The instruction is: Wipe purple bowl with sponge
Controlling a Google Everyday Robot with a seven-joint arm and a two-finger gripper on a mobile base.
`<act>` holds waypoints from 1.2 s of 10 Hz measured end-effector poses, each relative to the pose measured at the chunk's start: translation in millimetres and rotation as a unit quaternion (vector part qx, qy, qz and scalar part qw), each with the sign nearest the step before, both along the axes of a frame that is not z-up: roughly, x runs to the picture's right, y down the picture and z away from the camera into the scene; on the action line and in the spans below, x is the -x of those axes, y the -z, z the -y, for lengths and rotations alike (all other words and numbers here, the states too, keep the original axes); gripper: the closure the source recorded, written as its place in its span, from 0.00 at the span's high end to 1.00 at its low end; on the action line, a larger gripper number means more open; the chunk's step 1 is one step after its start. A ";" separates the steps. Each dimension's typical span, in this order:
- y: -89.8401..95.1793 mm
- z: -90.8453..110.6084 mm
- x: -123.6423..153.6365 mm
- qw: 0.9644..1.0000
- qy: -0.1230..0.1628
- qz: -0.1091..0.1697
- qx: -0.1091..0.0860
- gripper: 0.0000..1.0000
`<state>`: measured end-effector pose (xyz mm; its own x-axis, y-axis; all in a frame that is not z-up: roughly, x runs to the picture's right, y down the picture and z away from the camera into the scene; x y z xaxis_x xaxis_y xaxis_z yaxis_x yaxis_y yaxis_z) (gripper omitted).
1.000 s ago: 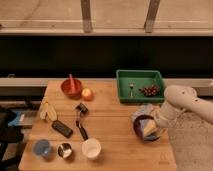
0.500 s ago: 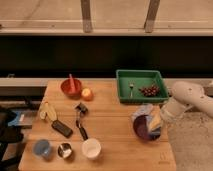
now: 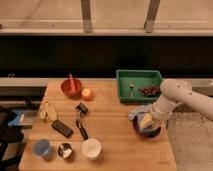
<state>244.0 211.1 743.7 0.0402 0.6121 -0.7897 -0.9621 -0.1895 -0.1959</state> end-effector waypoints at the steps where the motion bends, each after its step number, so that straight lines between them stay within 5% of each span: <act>1: 4.8 -5.4 1.4 1.000 0.003 0.002 0.000 0.00; 5: 19.6 -23.3 -37.1 0.999 -0.019 -0.032 0.008 0.00; 8: 10.3 -3.2 -63.0 0.998 -0.033 -0.056 -0.002 0.00; 12: -1.1 11.0 -26.0 0.999 -0.014 -0.035 -0.010 0.00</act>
<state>270.0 200.1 744.8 -0.0312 0.6276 -0.7779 -0.9679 -0.2132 -0.1332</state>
